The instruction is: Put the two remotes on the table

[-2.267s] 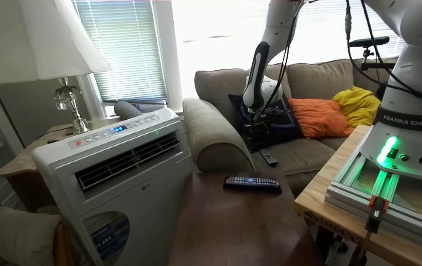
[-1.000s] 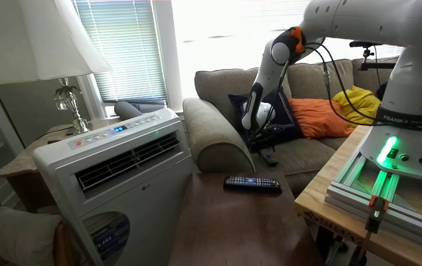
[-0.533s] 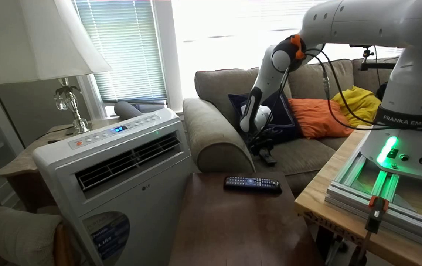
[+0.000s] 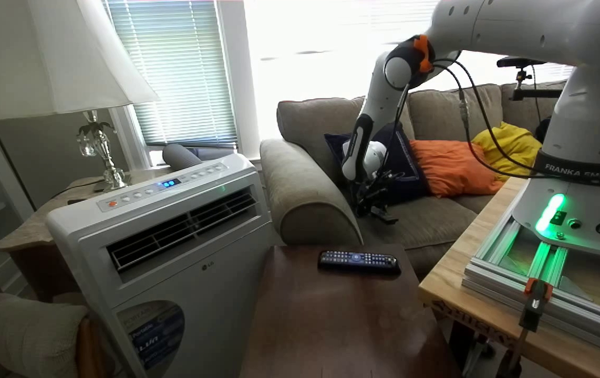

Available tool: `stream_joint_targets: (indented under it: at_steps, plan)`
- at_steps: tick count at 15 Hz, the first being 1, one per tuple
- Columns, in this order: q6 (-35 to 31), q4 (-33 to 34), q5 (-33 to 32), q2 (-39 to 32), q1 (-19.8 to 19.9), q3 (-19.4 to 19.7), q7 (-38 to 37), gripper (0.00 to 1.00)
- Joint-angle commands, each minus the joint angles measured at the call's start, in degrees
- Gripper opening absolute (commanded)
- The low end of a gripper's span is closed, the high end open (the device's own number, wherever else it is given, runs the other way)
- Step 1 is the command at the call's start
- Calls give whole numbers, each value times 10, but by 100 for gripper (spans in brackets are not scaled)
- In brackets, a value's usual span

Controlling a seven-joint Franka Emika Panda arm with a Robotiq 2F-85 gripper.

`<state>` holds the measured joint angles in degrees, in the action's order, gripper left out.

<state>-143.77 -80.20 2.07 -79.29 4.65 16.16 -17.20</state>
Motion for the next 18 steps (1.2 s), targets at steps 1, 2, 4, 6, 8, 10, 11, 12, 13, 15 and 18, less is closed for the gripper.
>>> stream_joint_targets:
  at_steps: [1,2,4,6,8,10,11,12,13,15,18]
  plan:
    - [-59,-129,-40,89,-27,18,65,29]
    - [-81,-158,-51,107,-35,23,84,29]
    - [-126,-206,-84,139,-45,26,111,29]
    - [-175,-257,-111,169,-58,29,137,29]
    - [-222,-310,-134,204,-66,28,167,29]
    - [-270,-367,-146,236,-69,21,190,29]
    - [-289,-394,-153,251,-73,21,205,29]
    - [-312,-424,-158,265,-81,25,214,29]
    - [-330,-453,-166,281,-85,25,228,29]
    - [-358,-513,-180,315,-94,29,256,29]
    - [-397,-599,-196,365,-107,37,294,29]
